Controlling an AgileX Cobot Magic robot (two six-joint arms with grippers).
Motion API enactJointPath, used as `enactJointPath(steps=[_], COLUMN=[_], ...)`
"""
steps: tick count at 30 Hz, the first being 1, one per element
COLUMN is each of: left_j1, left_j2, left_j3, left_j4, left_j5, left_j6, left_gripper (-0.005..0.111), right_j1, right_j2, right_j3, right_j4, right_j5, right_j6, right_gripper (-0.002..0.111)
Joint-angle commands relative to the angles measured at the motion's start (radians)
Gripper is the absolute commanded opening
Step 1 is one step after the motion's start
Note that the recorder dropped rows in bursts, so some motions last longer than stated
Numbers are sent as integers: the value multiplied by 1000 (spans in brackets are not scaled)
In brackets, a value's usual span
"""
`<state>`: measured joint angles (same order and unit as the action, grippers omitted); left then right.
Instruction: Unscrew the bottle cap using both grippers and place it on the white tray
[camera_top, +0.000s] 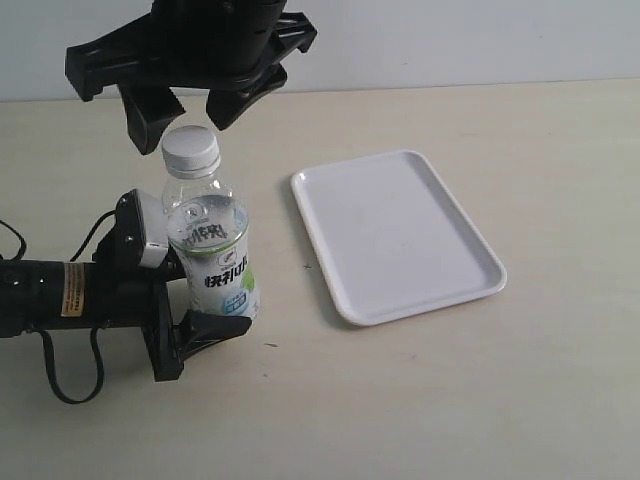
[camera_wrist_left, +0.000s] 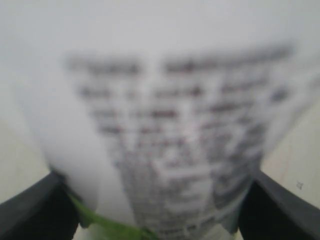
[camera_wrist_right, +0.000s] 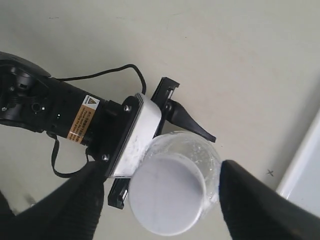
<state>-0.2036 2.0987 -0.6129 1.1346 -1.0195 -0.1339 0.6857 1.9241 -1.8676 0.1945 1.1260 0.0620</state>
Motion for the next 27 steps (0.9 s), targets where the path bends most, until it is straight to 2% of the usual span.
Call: enactJointPath(steps=[1,27], left_j1=[-4,-4], left_j2=[-9,-9], left_j3=[-2,-2], left_j4=[7,7], left_j5=[-7,-7], left_j6=[-4,-4], left_gripper=[0,0], right_j1=[1,1], right_j2=[6,18], right_j3=[-4,-4], right_j4=[4,-12], right_j5=[-16,3], right_j6=[-16,-32], right_gripper=[64,64])
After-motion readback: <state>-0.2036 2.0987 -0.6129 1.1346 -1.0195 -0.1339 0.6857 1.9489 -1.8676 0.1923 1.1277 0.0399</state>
